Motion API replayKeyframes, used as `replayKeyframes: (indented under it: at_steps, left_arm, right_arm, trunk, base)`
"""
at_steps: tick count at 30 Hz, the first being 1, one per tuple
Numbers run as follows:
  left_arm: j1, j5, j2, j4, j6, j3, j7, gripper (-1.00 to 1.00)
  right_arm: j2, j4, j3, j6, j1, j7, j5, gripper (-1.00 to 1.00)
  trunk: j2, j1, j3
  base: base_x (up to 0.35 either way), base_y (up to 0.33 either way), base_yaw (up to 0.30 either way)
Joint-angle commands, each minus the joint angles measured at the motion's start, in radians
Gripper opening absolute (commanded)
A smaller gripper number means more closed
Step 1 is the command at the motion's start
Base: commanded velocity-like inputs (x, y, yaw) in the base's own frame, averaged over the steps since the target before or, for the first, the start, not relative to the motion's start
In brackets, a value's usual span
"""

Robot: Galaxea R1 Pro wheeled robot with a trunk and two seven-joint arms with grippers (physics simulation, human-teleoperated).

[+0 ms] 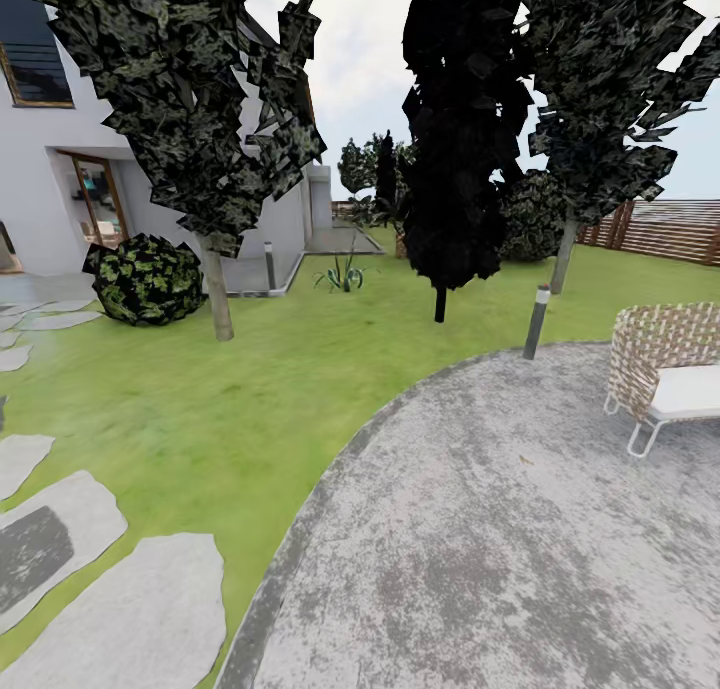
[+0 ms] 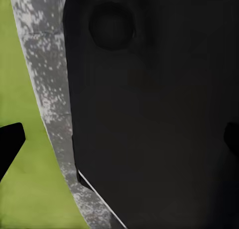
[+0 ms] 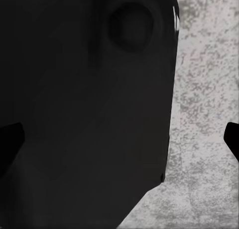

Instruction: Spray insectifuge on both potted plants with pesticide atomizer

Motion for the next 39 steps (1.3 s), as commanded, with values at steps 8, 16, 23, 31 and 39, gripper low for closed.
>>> replayKeyframes:
  at_steps: [8,16,23,31,39]
  left_arm:
    - [0.019,0.0,0.025,-0.015,0.003,0.002,0.001,1.0]
    - [0.025,0.0,0.056,-0.02,0.003,0.002,0.0,1.0]
    - [0.025,0.002,0.057,-0.02,0.002,0.003,-0.001,1.0]
    - [0.025,0.004,0.052,-0.024,0.007,0.006,-0.01,1.0]
    - [0.025,0.006,0.054,-0.031,0.008,0.008,-0.012,1.0]
  right_arm:
    - [-0.002,-0.005,0.0,-0.006,-0.006,-0.003,0.004,1.0]
    - [-0.002,-0.005,-0.001,-0.008,-0.008,-0.002,0.003,1.0]
    - [-0.003,-0.007,0.002,-0.007,-0.008,-0.002,0.006,1.0]
    - [-0.002,-0.038,0.109,-0.005,-0.01,-0.004,0.009,1.0]
    - [-0.004,-0.054,0.202,-0.008,-0.014,-0.005,0.009,1.0]
  trunk:
    - [0.0,0.001,0.0]
    - [0.0,0.001,0.0]
    - [0.0,0.001,0.0]
    - [0.0,0.001,0.0]
    - [0.0,0.001,-0.007]
  base:
    - [0.0,0.0,0.0]
    - [0.0,0.0,0.0]
    - [0.0,0.0,0.012]
    - [0.0,0.0,0.221]
    - [0.0,0.0,0.205]
